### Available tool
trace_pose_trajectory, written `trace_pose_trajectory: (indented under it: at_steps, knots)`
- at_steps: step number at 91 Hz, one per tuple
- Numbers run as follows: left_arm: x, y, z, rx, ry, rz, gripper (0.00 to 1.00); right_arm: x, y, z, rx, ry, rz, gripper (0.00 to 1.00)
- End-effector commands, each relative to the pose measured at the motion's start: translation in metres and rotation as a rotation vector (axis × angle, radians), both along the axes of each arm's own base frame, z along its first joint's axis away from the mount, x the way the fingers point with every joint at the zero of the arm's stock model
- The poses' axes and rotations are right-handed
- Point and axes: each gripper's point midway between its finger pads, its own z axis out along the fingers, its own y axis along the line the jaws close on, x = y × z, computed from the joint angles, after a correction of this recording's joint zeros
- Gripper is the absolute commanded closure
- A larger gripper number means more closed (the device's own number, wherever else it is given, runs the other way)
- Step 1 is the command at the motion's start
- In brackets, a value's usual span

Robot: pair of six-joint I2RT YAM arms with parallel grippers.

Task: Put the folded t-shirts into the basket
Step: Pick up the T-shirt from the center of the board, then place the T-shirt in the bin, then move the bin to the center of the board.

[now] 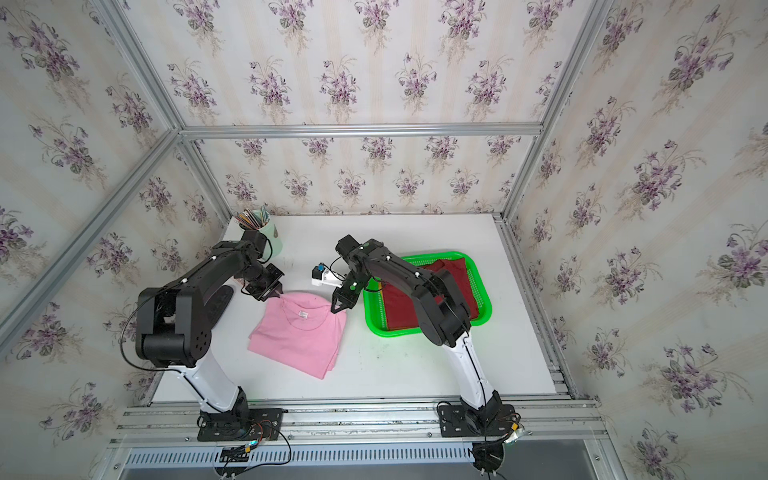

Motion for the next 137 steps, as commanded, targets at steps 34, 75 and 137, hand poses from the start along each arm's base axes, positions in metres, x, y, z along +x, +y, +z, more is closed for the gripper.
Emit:
trace_pose_trajectory:
  at_steps: [34,75,137]
  knots:
    - [-0.052,-0.062,0.128,-0.303,-0.292,0.060,1.00,-0.012,-0.039,0.121,0.084,-0.230,-0.252,1.00]
    - [-0.103,-0.158,0.156,-0.307,-0.373,0.018,1.00,-0.063,-0.137,0.125,-0.170,-0.268,-0.345,1.00]
    - [-0.082,-0.211,0.043,-0.113,-0.157,0.081,1.00,-0.008,-0.156,0.001,-0.237,0.026,-0.600,1.00]
